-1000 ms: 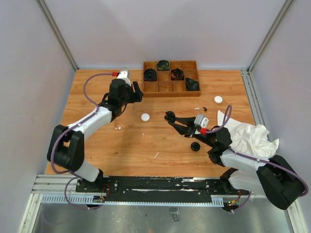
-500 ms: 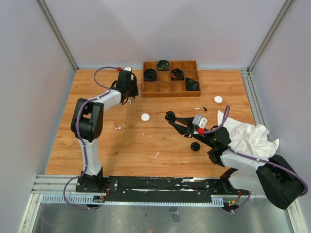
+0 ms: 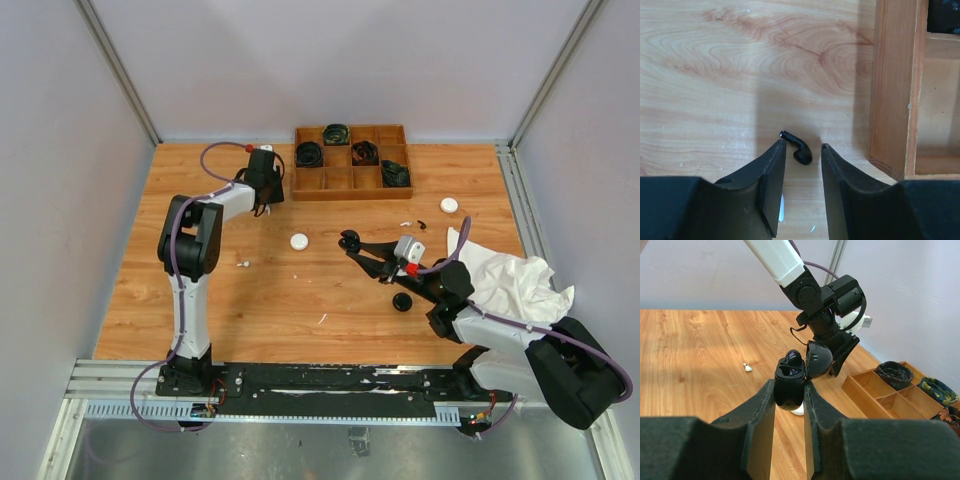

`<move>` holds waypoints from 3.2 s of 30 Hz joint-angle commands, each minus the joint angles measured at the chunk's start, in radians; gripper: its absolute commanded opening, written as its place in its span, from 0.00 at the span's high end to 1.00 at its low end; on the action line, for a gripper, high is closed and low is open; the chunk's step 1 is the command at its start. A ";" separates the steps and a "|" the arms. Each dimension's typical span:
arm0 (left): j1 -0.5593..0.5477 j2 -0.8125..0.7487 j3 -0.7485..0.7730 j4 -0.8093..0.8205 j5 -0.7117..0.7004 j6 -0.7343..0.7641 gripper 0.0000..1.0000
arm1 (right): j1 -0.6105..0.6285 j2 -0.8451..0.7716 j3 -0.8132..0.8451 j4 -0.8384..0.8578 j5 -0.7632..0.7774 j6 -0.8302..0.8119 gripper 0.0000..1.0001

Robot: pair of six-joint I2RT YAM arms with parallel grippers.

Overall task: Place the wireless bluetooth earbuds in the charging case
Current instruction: Move the earbud to the center of the board, then pick up the earbud from the center of the board.

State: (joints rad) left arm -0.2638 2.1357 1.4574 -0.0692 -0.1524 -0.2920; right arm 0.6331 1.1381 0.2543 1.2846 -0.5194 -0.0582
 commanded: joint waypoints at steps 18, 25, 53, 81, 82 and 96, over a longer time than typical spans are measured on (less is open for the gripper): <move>0.002 -0.111 -0.110 -0.044 0.063 0.065 0.88 | 0.008 -0.016 0.002 0.028 -0.008 -0.008 0.98; -0.064 -0.266 -0.217 -0.072 0.076 0.112 0.89 | 0.012 -0.032 -0.003 0.024 -0.004 -0.004 0.99; -0.568 -0.526 -0.660 -0.052 0.028 0.034 0.88 | 0.031 -0.208 -0.086 -0.109 0.169 -0.027 0.99; -0.565 -0.616 -0.693 -0.167 -0.179 -0.043 0.57 | 0.030 -0.196 -0.075 -0.121 0.146 -0.014 0.98; -0.555 -0.617 -0.694 -0.169 -0.186 -0.045 0.57 | 0.030 -0.195 -0.075 -0.120 0.142 -0.014 0.98; -0.419 -0.679 -0.711 -0.061 -0.031 -0.081 0.53 | 0.030 -0.204 -0.072 -0.142 0.139 -0.018 0.97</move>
State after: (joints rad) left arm -0.6838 1.4906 0.7403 -0.1726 -0.2501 -0.3496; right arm 0.6346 0.9451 0.1738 1.1316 -0.3687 -0.0757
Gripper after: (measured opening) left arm 0.468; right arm 0.248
